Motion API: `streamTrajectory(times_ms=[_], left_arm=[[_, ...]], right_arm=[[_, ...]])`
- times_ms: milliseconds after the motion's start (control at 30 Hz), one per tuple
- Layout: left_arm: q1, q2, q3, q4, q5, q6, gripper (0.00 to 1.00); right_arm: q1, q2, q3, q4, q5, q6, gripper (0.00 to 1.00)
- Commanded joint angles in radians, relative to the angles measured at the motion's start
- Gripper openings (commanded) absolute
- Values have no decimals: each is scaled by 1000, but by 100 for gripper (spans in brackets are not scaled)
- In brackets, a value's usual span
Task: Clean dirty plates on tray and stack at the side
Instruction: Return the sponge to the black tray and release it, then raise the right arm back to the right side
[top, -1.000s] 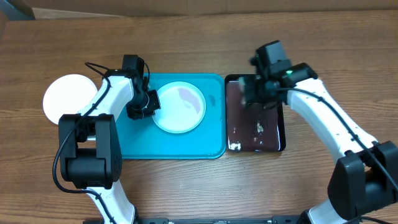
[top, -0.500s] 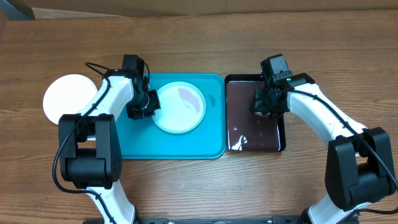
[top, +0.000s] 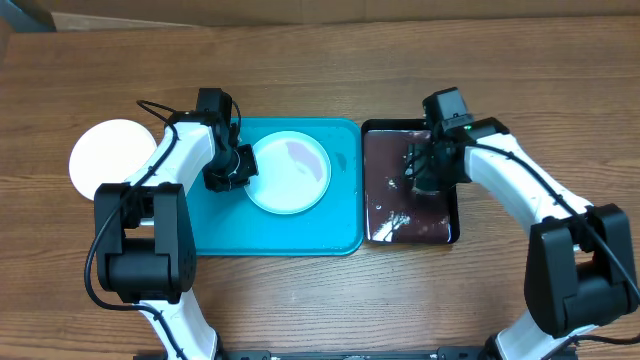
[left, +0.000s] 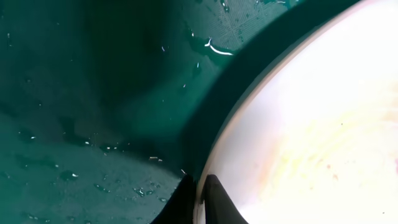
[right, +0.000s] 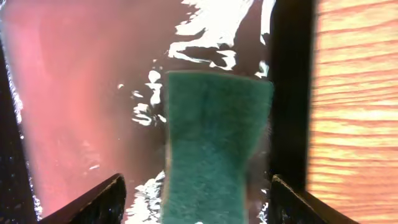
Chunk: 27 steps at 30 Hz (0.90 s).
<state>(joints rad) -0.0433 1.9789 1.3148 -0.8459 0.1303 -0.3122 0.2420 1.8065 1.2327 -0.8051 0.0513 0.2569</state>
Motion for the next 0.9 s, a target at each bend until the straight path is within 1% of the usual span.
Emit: streamTrajectory(times_ms=[0,67,133,200,233,367,500,567,667,733,867], left_arm=[[3,13,-24,5,-26,-10,11],[3,13,-24,5,-26,-10,13],[3,13,-24,5,-26,-10,16],[3,13,-24,5,-26,-10,18],[3,13,-24,5,-26,-10,18],[3,13,-38,17,-26,-10,17],[3,13,-68,42,-26,-10,15],[3,13,-77,50,-26,-10,4],[3,12,-73,45,-25,-6,4],[5,8,-49,12,-26,22,4],[21,-12,71,-108,-35,52,4]], right_arm=[[-73,-8,108,-23,-8,-2,81],[-118,-8,143,-35,-8,0,82],[-171,-8,158,-34,-8,6,85],[-219,-8,158,-34,-8,6,96],[-263,-8,158,-44,-8,6,100],[-328,-8,158,-64,-8,6,100],[-356,-8,158,-64,-8,6,100],[-357,-8,158,-64,-8,6,100],[-357,-8,158,-64,-8,5,100],[-357,-8,158,-64,-8,6,100],[-357,-8,157,-64,-8,6,100]])
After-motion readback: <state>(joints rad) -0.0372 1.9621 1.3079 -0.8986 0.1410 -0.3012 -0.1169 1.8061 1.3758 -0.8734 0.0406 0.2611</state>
